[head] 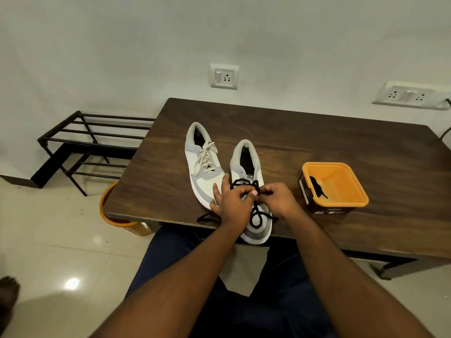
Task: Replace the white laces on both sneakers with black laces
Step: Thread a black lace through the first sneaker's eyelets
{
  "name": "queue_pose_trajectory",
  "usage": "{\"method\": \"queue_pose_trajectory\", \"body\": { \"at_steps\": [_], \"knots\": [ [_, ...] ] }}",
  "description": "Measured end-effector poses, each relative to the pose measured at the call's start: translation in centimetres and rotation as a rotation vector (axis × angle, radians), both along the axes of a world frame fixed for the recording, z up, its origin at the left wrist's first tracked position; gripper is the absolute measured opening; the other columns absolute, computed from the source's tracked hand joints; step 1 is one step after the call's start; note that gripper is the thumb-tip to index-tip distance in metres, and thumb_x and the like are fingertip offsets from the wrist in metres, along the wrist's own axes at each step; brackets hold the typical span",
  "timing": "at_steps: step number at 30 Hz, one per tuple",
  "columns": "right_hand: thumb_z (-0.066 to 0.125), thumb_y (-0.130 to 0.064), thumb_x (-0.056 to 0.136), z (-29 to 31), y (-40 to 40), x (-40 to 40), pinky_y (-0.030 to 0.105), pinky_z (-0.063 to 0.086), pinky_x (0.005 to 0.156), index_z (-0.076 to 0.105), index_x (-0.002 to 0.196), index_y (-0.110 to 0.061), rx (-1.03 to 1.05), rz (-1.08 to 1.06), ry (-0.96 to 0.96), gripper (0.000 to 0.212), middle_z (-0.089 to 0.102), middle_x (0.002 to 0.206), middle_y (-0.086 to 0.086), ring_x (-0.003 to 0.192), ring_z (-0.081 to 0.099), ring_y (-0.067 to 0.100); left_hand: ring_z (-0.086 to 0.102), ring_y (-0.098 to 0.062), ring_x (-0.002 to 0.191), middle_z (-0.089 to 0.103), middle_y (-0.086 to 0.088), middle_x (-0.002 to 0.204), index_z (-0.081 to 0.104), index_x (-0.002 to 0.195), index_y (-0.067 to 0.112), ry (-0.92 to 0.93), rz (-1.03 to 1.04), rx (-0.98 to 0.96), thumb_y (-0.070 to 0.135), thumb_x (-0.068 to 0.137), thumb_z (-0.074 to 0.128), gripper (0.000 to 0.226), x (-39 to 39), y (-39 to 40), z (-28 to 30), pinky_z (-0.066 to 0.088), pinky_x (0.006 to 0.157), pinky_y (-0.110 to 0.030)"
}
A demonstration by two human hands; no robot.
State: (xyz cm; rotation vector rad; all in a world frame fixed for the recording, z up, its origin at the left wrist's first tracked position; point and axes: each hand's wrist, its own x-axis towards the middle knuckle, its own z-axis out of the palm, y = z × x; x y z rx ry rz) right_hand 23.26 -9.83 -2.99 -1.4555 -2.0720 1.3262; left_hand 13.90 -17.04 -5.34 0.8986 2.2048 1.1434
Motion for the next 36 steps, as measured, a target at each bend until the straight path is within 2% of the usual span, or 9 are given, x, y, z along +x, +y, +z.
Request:
{"method": "queue_pose_trajectory", "body": {
  "at_steps": [6,10,13,16,20,23,27,32,36],
  "knots": [
    [0.063,0.01,0.085,0.9,-1.4,0.0,0.011,0.045,0.054,0.07,0.085,0.008,-0.009,0.041,0.287,0.007,0.065,0.067,0.004,0.053,0.058,-0.006,0.003,-0.017,0.15,0.024,0.015,0.158,0.072,0.089,0.035,-0.014,0.014,0.123,0.042,0.084,0.072,0.009,-0.6,0.6,1.5,-0.001,0.118,-0.052],
    [0.073,-0.005,0.082,1.8,-0.6,0.8,0.016,0.043,0.055,0.071,0.077,0.003,0.076,0.151,0.107,0.01,0.066,0.067,0.009,0.055,0.054,0.002,0.056,-0.018,0.111,0.058,0.001,0.119,0.065,0.091,0.022,-0.594,0.168,0.476,0.033,0.096,0.058,0.014,-1.5,1.4,4.7,0.041,0.107,-0.057],
    [0.072,-0.012,0.083,1.4,0.5,2.6,0.017,0.034,0.05,0.06,0.059,-0.015,0.199,0.263,-0.211,0.027,0.059,0.06,0.0,0.057,0.049,0.008,0.054,-0.018,0.09,0.057,0.001,0.091,0.059,0.1,0.015,-1.077,0.322,0.617,0.03,0.104,0.043,0.022,-5.1,2.3,8.7,0.048,0.091,-0.04],
    [0.067,-0.012,0.084,0.7,1.2,4.1,0.028,0.031,0.051,0.042,0.052,-0.017,0.284,0.176,-0.394,0.041,0.045,0.054,-0.002,0.061,0.047,0.019,0.056,-0.016,0.069,0.057,0.005,0.075,0.053,0.084,0.022,-1.257,0.275,0.796,0.033,0.106,0.037,0.029,-10.0,2.3,12.4,0.044,0.07,-0.033],
    [0.056,-0.015,0.091,0.4,1.7,4.4,0.033,0.049,0.072,0.063,0.085,-0.01,0.297,0.197,-0.648,0.01,0.065,0.089,0.009,0.088,0.062,0.029,0.044,-0.011,0.046,0.047,0.006,0.053,0.055,0.09,0.02,-1.064,0.299,0.852,0.036,0.105,0.041,0.026,-14.4,2.0,14.4,0.047,0.057,-0.028],
    [0.042,-0.009,0.097,0.6,1.6,4.5,0.043,0.051,0.088,0.057,0.112,-0.008,0.319,0.17,-0.8,0.022,0.06,0.12,0.014,0.11,0.059,0.033,0.036,-0.008,0.042,0.041,0.006,0.053,0.056,0.096,0.021,-0.927,0.374,0.844,0.033,0.103,0.049,0.015,-17.3,1.9,14.3,0.043,0.05,-0.023],
    [0.037,-0.005,0.098,0.5,1.2,4.7,0.044,0.048,0.09,0.053,0.123,-0.006,0.313,0.142,-0.939,0.029,0.055,0.129,0.015,0.117,0.056,0.034,0.036,-0.008,0.043,0.042,0.005,0.055,0.056,0.096,0.024,-0.822,0.514,0.895,0.022,0.102,0.052,0.007,-20.6,1.3,13.0,0.038,0.048,-0.021],
    [0.047,-0.004,0.09,-0.1,1.5,4.4,0.039,0.053,0.077,0.064,0.101,-0.008,0.333,-0.007,-0.531,0.021,0.067,0.103,0.014,0.092,0.064,0.032,0.051,0.0,0.061,0.058,0.009,0.079,0.063,0.111,0.014,0.015,0.137,0.459,0.003,0.091,0.063,0.023,-15.8,1.3,9.0,0.043,0.059,-0.012],
    [0.053,-0.001,0.092,1.7,0.8,2.4,0.033,0.055,0.051,0.063,0.079,-0.015,0.14,-0.109,-0.019,0.021,0.067,0.071,0.009,0.052,0.061,0.018,0.062,-0.01,0.056,0.063,0.006,0.109,0.061,0.126,0.019,-0.143,-0.447,0.235,0.006,0.094,0.063,0.035,-7.5,0.4,4.8,0.052,0.051,-0.024]
  ]
}}
